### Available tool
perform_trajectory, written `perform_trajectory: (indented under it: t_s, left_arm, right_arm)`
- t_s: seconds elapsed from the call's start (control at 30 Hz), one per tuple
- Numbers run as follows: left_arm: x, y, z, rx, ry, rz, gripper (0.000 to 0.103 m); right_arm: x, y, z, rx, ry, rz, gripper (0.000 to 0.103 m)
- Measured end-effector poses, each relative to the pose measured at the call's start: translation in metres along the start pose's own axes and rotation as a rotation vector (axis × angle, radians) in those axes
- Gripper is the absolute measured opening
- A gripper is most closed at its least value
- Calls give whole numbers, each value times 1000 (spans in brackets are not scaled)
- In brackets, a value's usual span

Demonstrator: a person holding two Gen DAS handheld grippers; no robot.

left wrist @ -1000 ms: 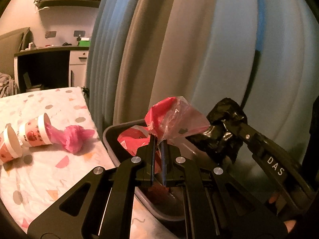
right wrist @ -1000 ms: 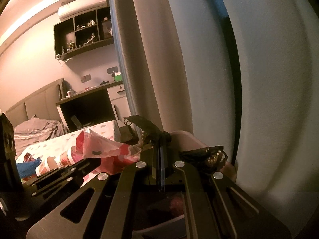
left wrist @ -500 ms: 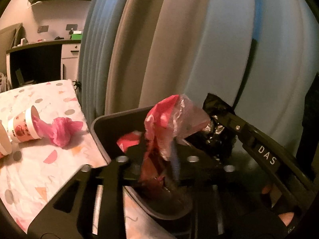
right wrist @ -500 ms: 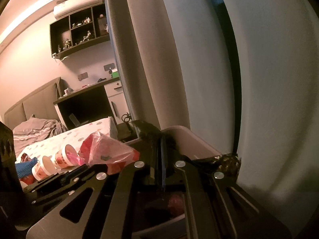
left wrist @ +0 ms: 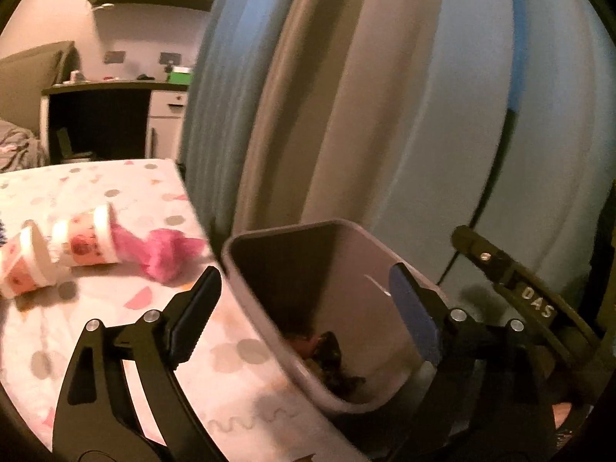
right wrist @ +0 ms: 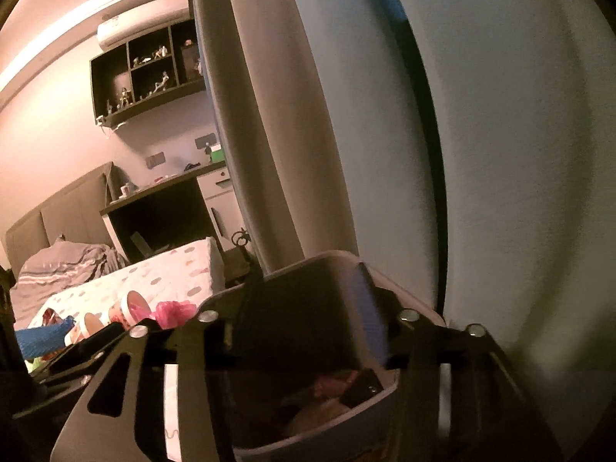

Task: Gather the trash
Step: 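Move both grippers back toward the cups and mesh ball on the bed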

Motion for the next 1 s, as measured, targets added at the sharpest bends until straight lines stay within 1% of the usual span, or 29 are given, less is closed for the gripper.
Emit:
perform_trajectory:
  t_s: [0.03,0.1,0.17,0.27,0.47,0.53,0.73,0.83,1.0]
  left_arm:
    - [-1,2,4,16,-7,1,87]
    - [-2,7,14,71,-24,1,87]
    - [-3,13,25,123,-36,-4,87]
    - [-6,27,44,211,-57,4,87]
    - [-14,67,85,377,-91,40,87]
    - [-17,82,99,410,-101,62,87]
    - [-31,120,146,554,-141,75,87]
    - [-37,139,171,602,-156,95,87]
    - [-43,167,205,652,-183,147,87]
  right_arm:
    - [-1,1,3,-4,-8,7,59]
    - [-3,6,10,-12,-26,17,73]
    - [-7,9,15,-13,-33,17,81]
    - [-15,18,20,-6,-27,29,86]
    - [-28,41,28,49,-6,57,86]
    - [-34,53,32,72,0,73,87]
    - [-53,94,38,150,33,118,87]
    - [-61,114,41,182,45,130,86]
    - [-73,154,47,232,58,177,86]
Point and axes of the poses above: each gripper's, at about its wrist camera, not at the fingertips, and z roughly against the way its jaws point, y to its left, x to its top, the point moved 1 cm from there along -z, roughly the way its jaws point, and after that the axes turned 1 degree about y, right-handed, at the moved point
